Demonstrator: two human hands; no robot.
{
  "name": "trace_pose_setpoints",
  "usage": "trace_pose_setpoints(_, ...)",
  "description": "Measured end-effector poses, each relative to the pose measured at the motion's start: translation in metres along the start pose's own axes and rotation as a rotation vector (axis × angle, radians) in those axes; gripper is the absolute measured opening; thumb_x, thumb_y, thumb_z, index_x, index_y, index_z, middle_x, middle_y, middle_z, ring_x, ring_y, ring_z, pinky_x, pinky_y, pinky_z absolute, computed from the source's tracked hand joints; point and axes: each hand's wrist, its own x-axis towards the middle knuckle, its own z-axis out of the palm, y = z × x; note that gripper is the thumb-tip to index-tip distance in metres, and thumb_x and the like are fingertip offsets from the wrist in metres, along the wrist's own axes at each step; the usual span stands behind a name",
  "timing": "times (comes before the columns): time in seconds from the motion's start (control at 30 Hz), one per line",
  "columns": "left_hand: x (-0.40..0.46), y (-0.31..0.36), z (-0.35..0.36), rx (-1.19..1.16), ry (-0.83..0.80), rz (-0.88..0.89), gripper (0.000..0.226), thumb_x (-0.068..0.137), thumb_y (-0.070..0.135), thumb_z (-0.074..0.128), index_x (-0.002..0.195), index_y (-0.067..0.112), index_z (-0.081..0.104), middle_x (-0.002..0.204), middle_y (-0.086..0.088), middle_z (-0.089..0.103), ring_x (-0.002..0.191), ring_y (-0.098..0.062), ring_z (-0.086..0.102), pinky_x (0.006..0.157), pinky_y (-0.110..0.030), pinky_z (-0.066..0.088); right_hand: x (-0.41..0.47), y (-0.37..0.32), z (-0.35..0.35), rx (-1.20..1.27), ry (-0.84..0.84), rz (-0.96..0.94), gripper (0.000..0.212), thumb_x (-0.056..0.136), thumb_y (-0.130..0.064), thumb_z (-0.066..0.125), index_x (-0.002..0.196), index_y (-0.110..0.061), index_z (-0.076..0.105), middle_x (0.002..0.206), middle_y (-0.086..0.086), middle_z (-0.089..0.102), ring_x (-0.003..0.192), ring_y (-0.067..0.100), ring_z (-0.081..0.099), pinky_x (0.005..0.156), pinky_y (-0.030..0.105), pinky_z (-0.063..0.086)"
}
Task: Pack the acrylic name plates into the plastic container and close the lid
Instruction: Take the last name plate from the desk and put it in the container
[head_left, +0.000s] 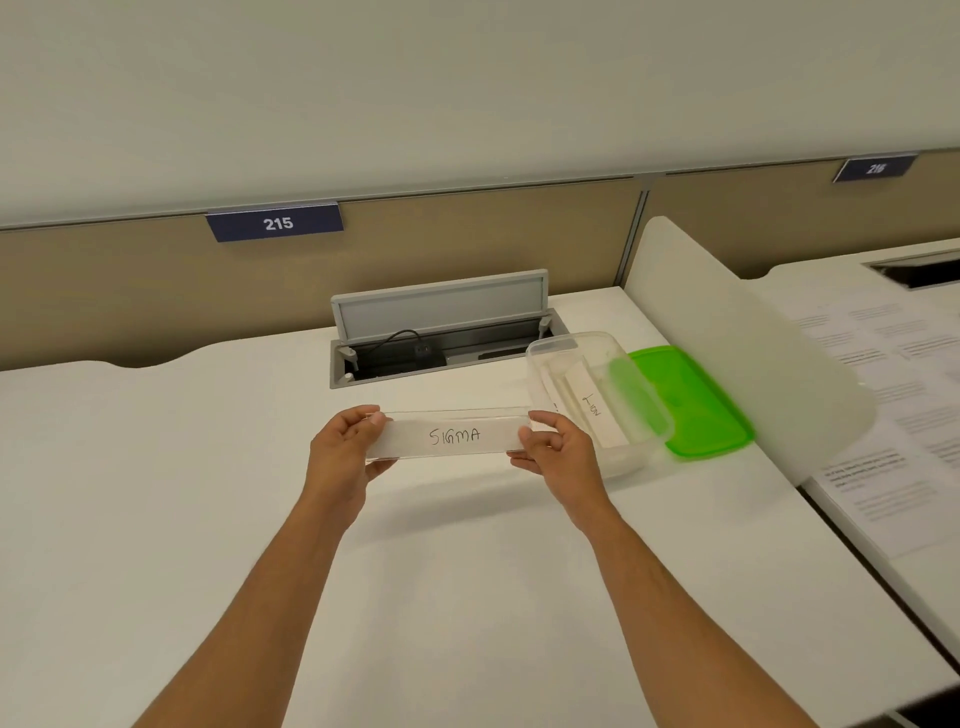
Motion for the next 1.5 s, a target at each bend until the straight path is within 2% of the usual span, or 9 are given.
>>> trace_pose_setpoints(0.2,0.006,-0.006,0.024,-0.036,-0.057,-0.009,0.009,0.094,0.014,0.062,0.100,0.019,0.067,0.110,-0.009,0.064,0.107,-0.029,0.060,0.064,-0.032,0.060,0.002,-0.022,-0.024,-0.350,0.151,-0.171,0.065,0.078,-0.039,0.079,0.133,-0.028,0.046,0.118,-0.006,0.060,0.107,0.003,0.057,0.079,0.002,0.041)
trace_pose_setpoints(0.37,0.009,-0.013,0.047,-0.025,-0.132,-0.006,0.010,0.094,0.016,0.063,0.097,0.023,0.069,0.106,-0.007,0.066,0.105,-0.029,0.061,0.065,-0.031,0.060,0.002,-0.048,-0.044,-0.575,0.048,-0.273,0.074,0.070,-0.055,0.078,0.133,-0.031,0.048,0.135,-0.014,0.050,0.119,0.001,0.044,0.092,0.011,0.032)
trace_pose_setpoints(0.53,0.015,-0.019,0.077,0.015,-0.150,-0.012,0.012,0.093,0.017,0.063,0.097,0.024,0.072,0.102,-0.004,0.068,0.104,-0.028,0.061,0.063,-0.031,0.059,0.008,-0.069,-0.057,-1.067,-0.219,-0.178,0.074,0.064,-0.064,0.076,0.129,-0.040,0.050,0.130,-0.014,0.055,0.116,0.008,0.049,0.085,0.024,0.038)
trace_pose_setpoints(0.67,0.024,-0.021,0.097,0.033,-0.192,-0.015,0.014,0.094,0.017,0.062,0.094,0.026,0.073,0.088,0.005,0.073,0.104,-0.027,0.062,0.063,-0.031,0.060,0.014,-0.075,-0.069,-1.237,-0.277,-0.157,0.076,0.065,-0.062,0.075,0.132,-0.043,0.046,0.129,-0.011,0.059,0.112,0.015,0.054,0.074,0.030,0.039)
trace_pose_setpoints(1.0,0.036,-0.023,0.164,0.132,-0.215,0.077,0.021,0.097,0.020,0.059,0.117,0.026,0.064,0.092,0.009,0.072,0.101,-0.017,0.064,0.074,-0.033,0.058,0.030,-0.077,-0.112,-1.134,-0.244,-0.134,0.066,0.067,-0.055,0.075,0.128,-0.038,0.053,0.117,-0.011,0.065,0.101,0.015,0.058,0.071,0.030,0.046)
trace_pose_setpoints(1.1,0.042,-0.024,0.182,0.126,-0.153,0.096,0.027,0.096,0.021,0.059,0.123,0.025,0.058,0.107,0.003,0.067,0.100,-0.017,0.065,0.076,-0.032,0.058,0.036,-0.077,-0.123,-1.104,-0.162,-0.150,0.062,0.069,-0.056,0.073,0.125,-0.036,0.055,0.112,-0.010,0.067,0.098,0.015,0.062,0.073,0.033,0.052)
trace_pose_setpoints(1.27,0.048,-0.046,0.200,0.326,-0.031,0.145,0.022,0.095,0.024,0.061,0.117,0.026,0.058,0.109,0.003,0.064,0.103,-0.017,0.063,0.072,-0.023,0.052,0.050,-0.072,-0.133,-1.166,0.066,-0.136,0.055,0.072,-0.059,0.068,0.117,-0.029,0.059,0.104,-0.004,0.068,0.094,0.022,0.063,0.063,0.029,0.043)
trace_pose_setpoints(1.4,0.048,-0.070,0.212,0.542,-0.055,0.108,0.033,0.092,0.030,0.065,0.123,0.024,0.055,0.118,0.000,0.058,0.105,-0.022,0.060,0.087,-0.039,0.056,0.061,-0.063,-0.131,-1.230,0.144,-0.065,0.047,0.077,-0.055,0.066,0.106,-0.019,0.057,0.102,0.005,0.068,0.091,0.030,0.064,0.061,0.031,0.044)
trace_pose_setpoints(1.5,0.044,-0.080,0.221,0.599,-0.089,0.081,0.045,0.091,0.033,0.067,0.131,0.027,0.049,0.118,-0.001,0.055,0.103,-0.022,0.059,0.073,-0.034,0.058,0.068,-0.056,-0.125,-1.296,0.177,-0.025,0.047,0.081,-0.051,0.064,0.108,-0.013,0.054,0.105,0.011,0.066,0.095,0.034,0.063,0.067,0.035,0.045)
